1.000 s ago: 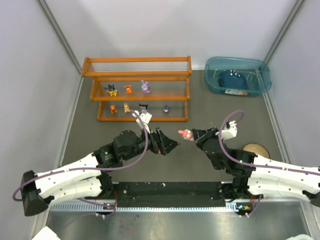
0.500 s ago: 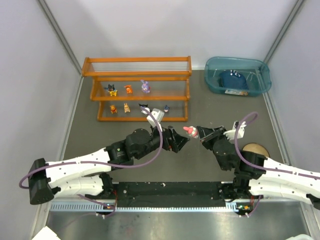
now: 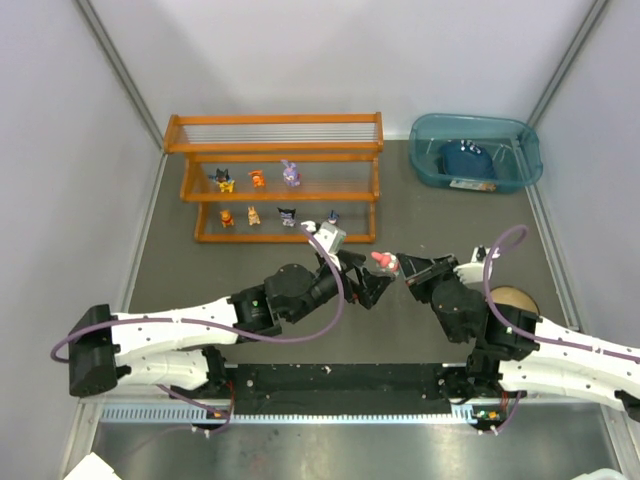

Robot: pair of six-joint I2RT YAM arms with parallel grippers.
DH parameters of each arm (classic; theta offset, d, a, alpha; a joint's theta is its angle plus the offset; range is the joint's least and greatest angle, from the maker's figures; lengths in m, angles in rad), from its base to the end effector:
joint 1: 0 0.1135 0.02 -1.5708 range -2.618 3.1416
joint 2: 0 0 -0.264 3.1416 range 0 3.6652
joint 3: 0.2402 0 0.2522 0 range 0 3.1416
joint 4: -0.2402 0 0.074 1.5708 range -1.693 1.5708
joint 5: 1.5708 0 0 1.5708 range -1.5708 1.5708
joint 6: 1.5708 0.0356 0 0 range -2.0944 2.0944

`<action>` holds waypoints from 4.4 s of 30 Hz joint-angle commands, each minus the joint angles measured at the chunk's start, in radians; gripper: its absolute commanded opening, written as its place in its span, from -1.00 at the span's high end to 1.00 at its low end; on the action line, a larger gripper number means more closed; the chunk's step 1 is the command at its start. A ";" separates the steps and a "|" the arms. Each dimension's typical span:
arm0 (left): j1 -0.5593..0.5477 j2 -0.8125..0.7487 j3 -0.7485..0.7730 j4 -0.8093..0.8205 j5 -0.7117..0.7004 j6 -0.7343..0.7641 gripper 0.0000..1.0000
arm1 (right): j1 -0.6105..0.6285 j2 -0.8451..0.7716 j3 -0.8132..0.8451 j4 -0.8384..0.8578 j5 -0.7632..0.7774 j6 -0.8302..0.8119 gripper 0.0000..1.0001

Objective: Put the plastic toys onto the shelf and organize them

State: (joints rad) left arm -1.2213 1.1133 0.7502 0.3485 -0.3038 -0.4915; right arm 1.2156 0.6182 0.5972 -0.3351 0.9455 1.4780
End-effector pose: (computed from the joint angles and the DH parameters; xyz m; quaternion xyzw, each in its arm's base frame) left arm 0.0996 -0.2422 0.3179 0.1520 0.6956 -0.4536 0.5360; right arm 0.0757 0.1211 0.2883 0.3533 0.6908 0.4123 0.4774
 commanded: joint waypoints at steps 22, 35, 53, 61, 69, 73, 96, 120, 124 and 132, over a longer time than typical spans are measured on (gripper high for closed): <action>-0.075 0.097 0.058 0.184 -0.153 0.064 -0.44 | 0.012 -0.049 0.052 -0.010 0.010 0.107 1.00; -0.075 0.132 0.077 0.205 -0.135 0.073 -0.34 | 0.013 -0.058 0.049 -0.009 -0.004 0.096 1.00; -0.076 0.137 0.078 0.213 -0.107 0.082 0.67 | 0.013 -0.060 0.041 -0.001 -0.025 0.085 1.00; -0.076 0.123 0.051 0.250 -0.097 0.094 1.00 | 0.012 -0.066 0.039 0.022 -0.039 0.051 0.65; -0.075 0.086 0.000 0.261 -0.096 0.103 1.00 | 0.012 -0.132 0.042 0.027 0.007 -0.004 -0.42; -0.075 0.059 -0.040 0.284 -0.115 0.123 1.00 | 0.012 -0.187 0.042 0.016 0.039 -0.041 -0.49; 0.511 0.305 0.173 0.181 0.107 0.292 1.00 | 0.012 -0.503 -0.053 -0.255 0.137 -0.085 -0.47; 0.585 0.566 0.367 0.222 0.118 0.335 1.00 | 0.012 -0.604 -0.086 -0.332 0.210 -0.097 -0.47; 0.595 0.576 0.374 0.215 0.104 0.344 1.00 | 0.013 -0.603 -0.089 -0.335 0.210 -0.097 -0.47; 0.608 0.599 0.400 0.204 0.068 0.352 1.00 | 0.012 -0.604 -0.093 -0.357 0.197 -0.101 -0.46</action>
State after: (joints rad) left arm -0.6231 1.7004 1.0904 0.4873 -0.2131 -0.1547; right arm 1.2156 0.0257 0.5091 -0.6720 1.1316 1.3876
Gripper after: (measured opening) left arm 0.504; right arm 0.732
